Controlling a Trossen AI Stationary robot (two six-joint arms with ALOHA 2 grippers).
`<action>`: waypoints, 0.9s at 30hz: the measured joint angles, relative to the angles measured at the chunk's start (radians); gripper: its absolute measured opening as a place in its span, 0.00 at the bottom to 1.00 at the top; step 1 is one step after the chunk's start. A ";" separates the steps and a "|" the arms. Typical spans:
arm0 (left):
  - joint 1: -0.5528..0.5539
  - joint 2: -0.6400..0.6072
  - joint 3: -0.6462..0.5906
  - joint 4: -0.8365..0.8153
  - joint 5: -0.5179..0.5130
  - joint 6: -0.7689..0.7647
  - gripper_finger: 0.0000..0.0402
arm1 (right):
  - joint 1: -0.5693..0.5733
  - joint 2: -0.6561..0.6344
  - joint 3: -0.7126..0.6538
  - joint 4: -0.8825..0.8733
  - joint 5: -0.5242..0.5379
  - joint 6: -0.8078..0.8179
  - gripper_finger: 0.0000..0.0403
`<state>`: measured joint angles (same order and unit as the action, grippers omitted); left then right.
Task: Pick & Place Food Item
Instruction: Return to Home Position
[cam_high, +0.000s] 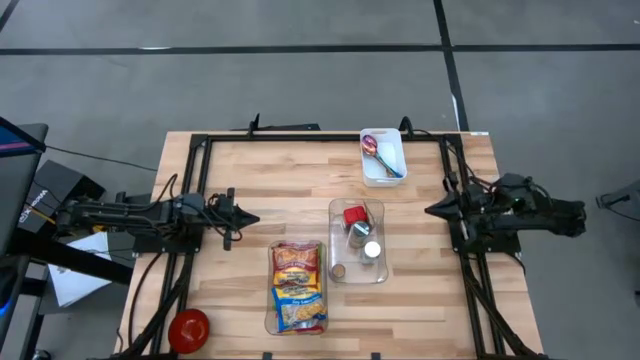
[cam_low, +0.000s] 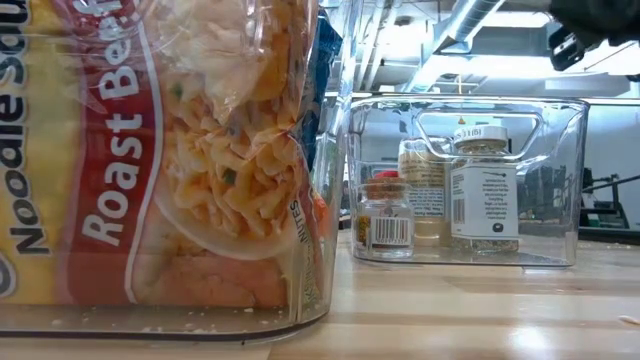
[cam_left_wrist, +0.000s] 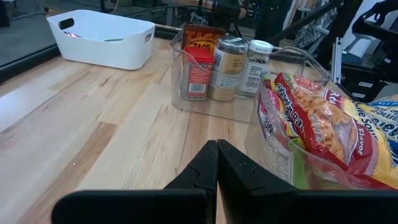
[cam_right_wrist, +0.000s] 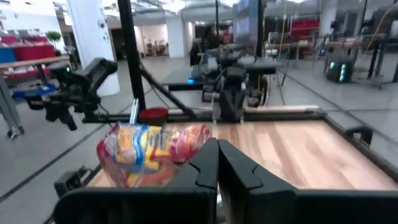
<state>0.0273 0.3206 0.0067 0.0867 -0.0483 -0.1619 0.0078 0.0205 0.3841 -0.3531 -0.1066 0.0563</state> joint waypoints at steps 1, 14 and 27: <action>0.000 0.000 0.000 0.002 0.000 0.000 0.00 | 0.000 -0.007 0.000 0.007 0.002 -0.007 0.00; 0.000 0.000 0.000 0.011 0.000 0.000 0.00 | 0.000 -0.017 -0.134 0.217 0.157 0.000 0.00; 0.000 0.000 0.000 0.011 0.000 0.000 0.00 | 0.064 -0.017 -0.311 0.404 0.132 -0.065 0.00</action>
<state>0.0273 0.3207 0.0067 0.0978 -0.0483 -0.1619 0.0719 0.0034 0.0730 0.0506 0.0254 -0.0090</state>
